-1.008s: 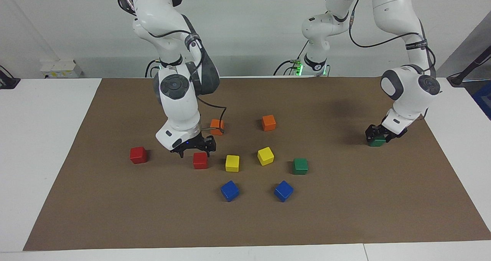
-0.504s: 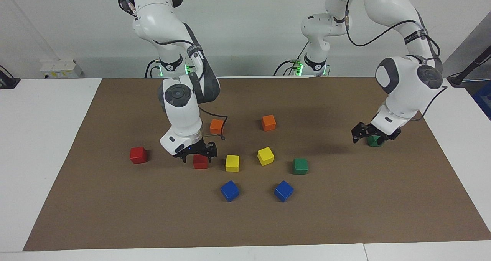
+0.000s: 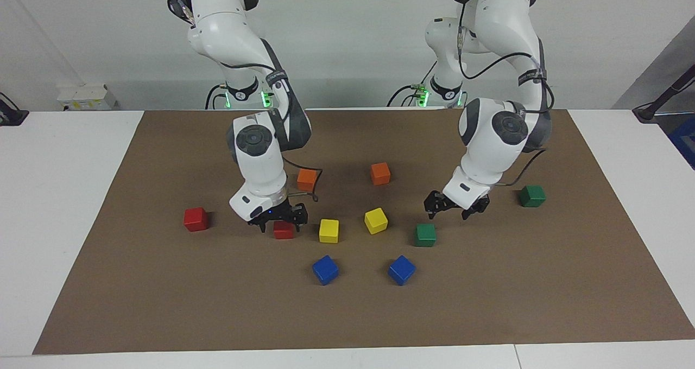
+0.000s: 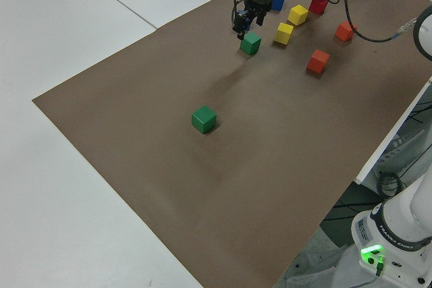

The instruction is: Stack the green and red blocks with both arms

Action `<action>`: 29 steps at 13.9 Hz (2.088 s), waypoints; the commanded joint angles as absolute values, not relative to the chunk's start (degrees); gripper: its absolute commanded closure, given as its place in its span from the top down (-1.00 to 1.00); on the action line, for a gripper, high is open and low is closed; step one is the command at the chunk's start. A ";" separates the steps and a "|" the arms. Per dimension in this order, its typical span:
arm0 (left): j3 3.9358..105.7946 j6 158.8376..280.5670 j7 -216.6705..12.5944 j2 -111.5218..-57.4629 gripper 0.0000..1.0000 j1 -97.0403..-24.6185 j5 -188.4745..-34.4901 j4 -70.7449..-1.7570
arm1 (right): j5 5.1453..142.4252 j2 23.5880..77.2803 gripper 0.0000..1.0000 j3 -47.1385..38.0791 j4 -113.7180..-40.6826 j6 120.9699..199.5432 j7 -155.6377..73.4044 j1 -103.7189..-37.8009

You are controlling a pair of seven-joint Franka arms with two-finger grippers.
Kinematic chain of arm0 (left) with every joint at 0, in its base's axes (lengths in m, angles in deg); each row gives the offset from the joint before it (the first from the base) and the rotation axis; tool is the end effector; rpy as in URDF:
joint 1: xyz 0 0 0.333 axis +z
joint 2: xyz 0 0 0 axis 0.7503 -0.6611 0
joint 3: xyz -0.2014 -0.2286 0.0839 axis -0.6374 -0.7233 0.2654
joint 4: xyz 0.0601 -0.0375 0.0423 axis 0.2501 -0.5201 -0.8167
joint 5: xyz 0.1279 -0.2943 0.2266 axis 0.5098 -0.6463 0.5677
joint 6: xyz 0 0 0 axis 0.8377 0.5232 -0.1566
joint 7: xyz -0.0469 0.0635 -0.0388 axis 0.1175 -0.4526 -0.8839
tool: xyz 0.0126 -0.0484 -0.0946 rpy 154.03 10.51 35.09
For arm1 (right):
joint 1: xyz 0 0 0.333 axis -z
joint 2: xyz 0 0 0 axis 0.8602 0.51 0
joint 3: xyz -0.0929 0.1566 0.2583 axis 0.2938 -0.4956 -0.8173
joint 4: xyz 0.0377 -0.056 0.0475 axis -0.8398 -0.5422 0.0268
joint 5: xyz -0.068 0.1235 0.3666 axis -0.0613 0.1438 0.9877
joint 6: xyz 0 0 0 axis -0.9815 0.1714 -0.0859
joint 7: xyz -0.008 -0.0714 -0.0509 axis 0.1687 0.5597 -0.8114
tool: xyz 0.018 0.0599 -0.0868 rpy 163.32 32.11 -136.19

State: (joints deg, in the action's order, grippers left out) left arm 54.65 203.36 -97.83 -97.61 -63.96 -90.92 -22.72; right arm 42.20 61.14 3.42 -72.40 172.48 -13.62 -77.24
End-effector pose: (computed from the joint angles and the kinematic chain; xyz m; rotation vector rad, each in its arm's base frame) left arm 0.6353 -0.2132 0.3785 3.0346 -0.1246 0.0485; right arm 0.6421 0.1986 0.3313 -3.1305 0.0428 -0.1349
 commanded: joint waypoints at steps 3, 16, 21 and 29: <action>55.70 207.69 -97.93 -102.38 1.00 -68.21 -89.00 -20.65 | 42.67 60.40 1.00 3.11 -74.52 174.14 -12.29 -77.26; 55.52 214.13 -97.58 -103.26 -0.46 -68.56 -85.73 -26.46 | 42.58 56.73 -1.00 2.23 -68.03 158.44 -17.37 -72.09; 55.52 204.28 -97.49 -102.91 -1.00 -67.51 -86.35 -20.39 | 42.76 49.86 -1.00 2.23 -67.40 151.30 -31.49 -64.28; 55.70 199.18 -72.50 -85.17 -1.00 -45.04 -86.70 -35.67 | 42.67 47.05 -1.00 2.49 -75.30 156.99 -41.65 -55.56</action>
State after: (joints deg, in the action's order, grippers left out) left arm 56.41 198.48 -79.02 -89.28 -49.06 -86.78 -29.75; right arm 42.22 49.62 3.07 -70.49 153.79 -42.17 -56.13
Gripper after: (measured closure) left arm 0.449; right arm 0.449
